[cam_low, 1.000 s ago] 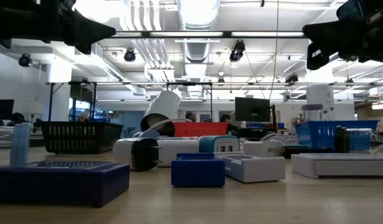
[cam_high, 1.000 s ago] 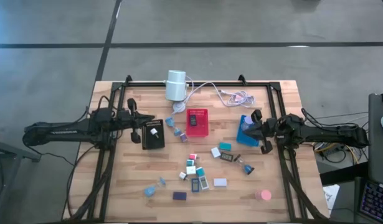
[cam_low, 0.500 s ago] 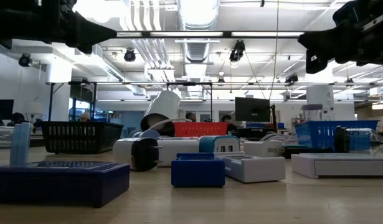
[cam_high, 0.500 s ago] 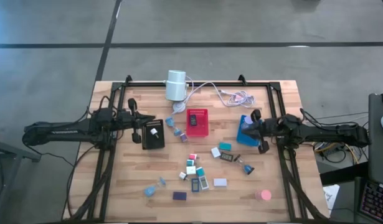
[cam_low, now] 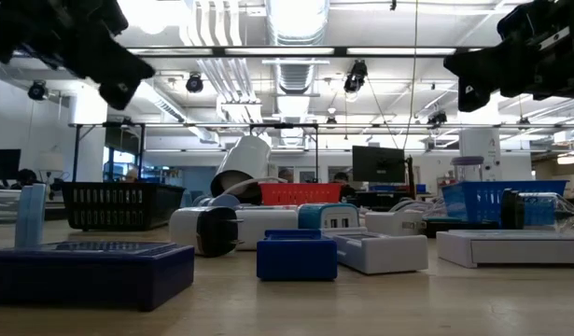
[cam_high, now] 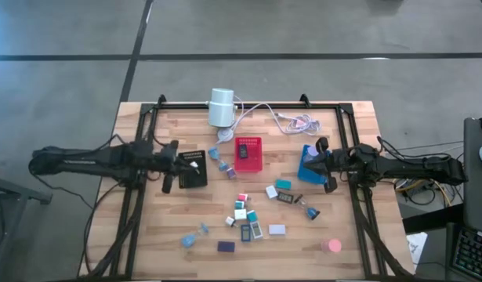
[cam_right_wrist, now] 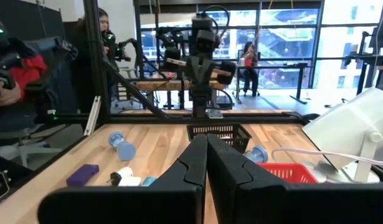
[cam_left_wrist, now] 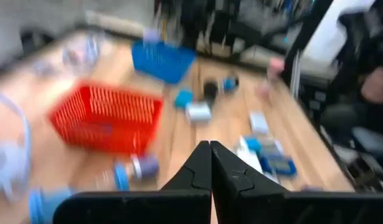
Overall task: Pick & Place Office items
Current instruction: Put the bottom light blue hourglass into the blue basket
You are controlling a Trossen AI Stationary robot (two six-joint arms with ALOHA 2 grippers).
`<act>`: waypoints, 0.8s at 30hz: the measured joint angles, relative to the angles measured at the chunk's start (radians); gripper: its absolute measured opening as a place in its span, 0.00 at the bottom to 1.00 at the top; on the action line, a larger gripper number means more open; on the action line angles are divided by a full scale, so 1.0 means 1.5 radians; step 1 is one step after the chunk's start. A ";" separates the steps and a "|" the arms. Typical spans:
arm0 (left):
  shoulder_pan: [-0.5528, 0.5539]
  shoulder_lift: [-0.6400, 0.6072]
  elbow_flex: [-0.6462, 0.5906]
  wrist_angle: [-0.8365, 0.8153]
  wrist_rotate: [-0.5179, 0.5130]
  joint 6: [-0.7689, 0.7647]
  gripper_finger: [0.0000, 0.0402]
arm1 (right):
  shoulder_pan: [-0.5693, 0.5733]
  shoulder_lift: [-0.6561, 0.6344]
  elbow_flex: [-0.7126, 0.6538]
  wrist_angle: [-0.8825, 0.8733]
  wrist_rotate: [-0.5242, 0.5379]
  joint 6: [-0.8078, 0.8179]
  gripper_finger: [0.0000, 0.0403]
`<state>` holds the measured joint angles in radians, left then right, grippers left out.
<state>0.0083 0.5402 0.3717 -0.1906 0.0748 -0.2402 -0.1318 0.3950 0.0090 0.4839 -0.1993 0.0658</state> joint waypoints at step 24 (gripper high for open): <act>-0.491 0.498 0.330 -0.414 -0.275 -0.625 0.10 | 0.000 -0.001 0.000 0.033 0.031 -0.034 0.02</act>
<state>-0.7277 1.2873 0.8662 -0.8121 -0.3374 -1.1781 -0.1318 0.3939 0.0090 0.5339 -0.1535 0.0143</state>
